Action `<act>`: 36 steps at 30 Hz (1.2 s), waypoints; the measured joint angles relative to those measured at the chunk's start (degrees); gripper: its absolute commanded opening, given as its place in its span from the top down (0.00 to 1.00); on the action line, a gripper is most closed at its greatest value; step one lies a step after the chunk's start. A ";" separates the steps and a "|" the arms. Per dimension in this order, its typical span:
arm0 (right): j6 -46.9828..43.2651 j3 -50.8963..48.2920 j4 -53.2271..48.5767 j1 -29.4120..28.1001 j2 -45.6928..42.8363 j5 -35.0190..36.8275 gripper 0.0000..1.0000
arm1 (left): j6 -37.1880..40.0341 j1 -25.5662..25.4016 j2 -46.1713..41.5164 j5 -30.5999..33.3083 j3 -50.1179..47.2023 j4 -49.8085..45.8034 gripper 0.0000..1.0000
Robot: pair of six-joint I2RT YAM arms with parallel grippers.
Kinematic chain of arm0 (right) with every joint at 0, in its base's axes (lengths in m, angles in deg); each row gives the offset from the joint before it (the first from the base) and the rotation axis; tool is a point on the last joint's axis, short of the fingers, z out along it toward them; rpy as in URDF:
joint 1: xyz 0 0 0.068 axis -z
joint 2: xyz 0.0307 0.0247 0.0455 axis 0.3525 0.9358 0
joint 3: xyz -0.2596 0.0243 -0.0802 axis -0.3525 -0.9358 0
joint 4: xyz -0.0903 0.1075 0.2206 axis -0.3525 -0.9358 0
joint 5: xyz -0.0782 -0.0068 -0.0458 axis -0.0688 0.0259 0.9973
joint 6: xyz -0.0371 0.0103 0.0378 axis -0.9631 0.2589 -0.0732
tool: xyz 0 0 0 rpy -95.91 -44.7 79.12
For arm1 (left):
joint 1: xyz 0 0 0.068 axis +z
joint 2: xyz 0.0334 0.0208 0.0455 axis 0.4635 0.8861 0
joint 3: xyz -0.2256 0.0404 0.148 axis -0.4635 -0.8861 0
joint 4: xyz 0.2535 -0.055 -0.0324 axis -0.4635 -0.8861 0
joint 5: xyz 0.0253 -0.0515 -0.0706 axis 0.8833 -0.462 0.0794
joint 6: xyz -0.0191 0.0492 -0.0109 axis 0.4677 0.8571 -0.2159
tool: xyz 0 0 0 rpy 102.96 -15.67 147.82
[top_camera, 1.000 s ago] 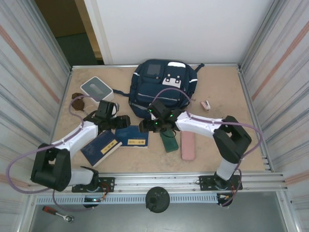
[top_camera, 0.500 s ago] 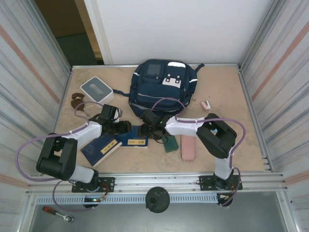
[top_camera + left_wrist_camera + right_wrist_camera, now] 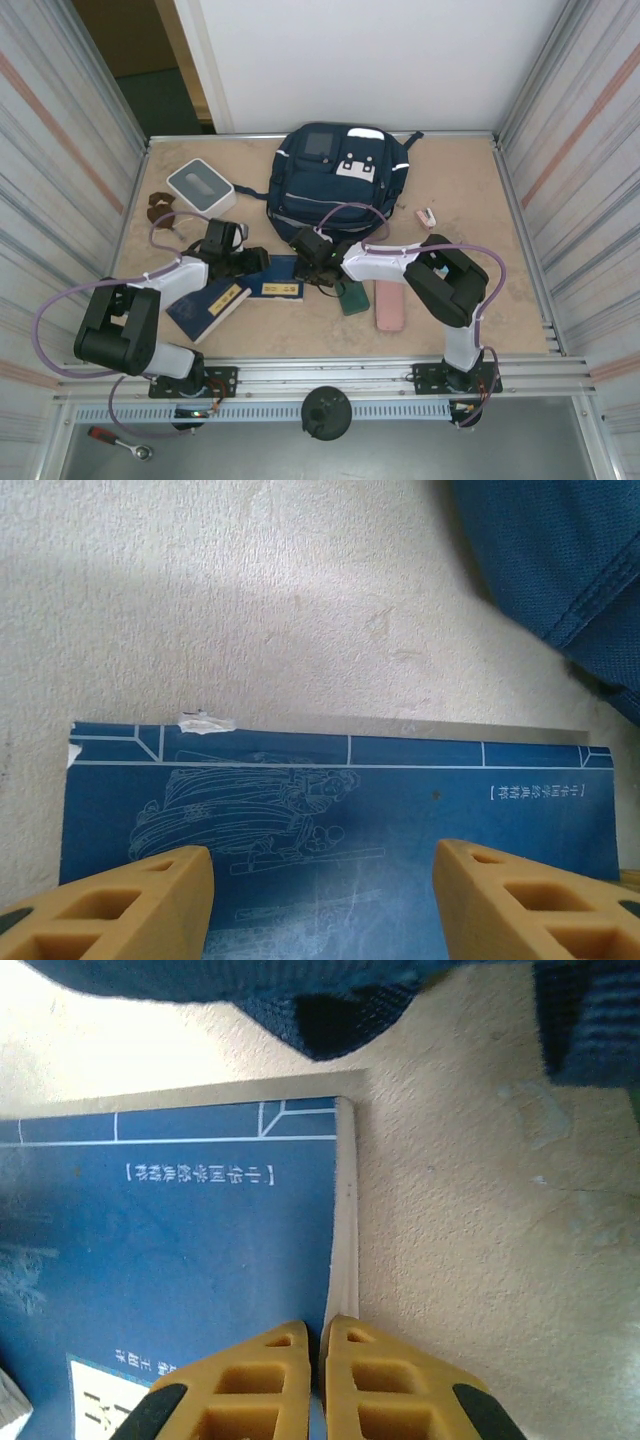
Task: Pack books, pencil case, and school supplies into a backpack
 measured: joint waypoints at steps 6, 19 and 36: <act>-2.38 -1.33 1.92 0.09 -1.29 0.85 1.00 | -0.07 -0.02 -0.11 -0.13 0.17 0.15 0.35; -18.73 -2.97 -1.14 5.86 -15.13 -4.22 1.00 | -1.95 -0.92 -7.56 -2.21 3.32 -2.78 0.31; -48.72 -0.52 -14.05 17.18 -21.40 -20.90 1.00 | 14.03 -0.92 -9.27 -17.68 4.02 10.95 0.19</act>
